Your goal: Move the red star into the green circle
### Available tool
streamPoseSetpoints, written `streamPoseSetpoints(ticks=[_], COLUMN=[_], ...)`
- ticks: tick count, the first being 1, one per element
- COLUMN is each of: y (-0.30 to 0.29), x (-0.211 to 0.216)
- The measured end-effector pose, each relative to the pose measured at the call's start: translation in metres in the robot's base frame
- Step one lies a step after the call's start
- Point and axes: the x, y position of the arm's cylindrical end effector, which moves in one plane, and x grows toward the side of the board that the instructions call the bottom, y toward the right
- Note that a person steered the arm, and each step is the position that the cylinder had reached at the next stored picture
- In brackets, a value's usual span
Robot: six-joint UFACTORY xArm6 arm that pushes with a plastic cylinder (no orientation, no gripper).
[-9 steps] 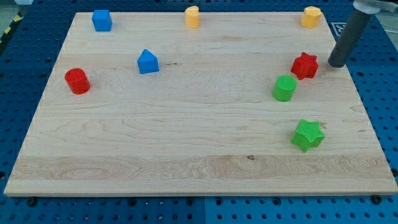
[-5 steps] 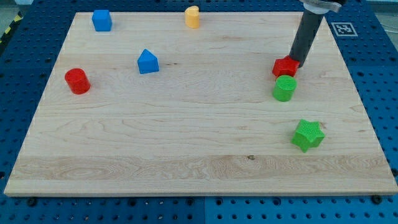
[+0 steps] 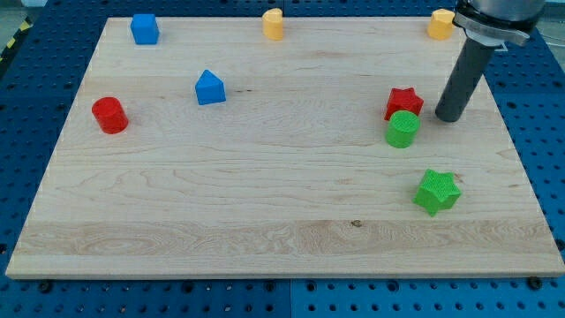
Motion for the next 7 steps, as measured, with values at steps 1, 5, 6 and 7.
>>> streamPoseSetpoints(ticks=[1, 5, 6, 7], y=[-0.013, -0.007, -0.01, -0.014], x=[-0.01, 0.054, 0.069, 0.069])
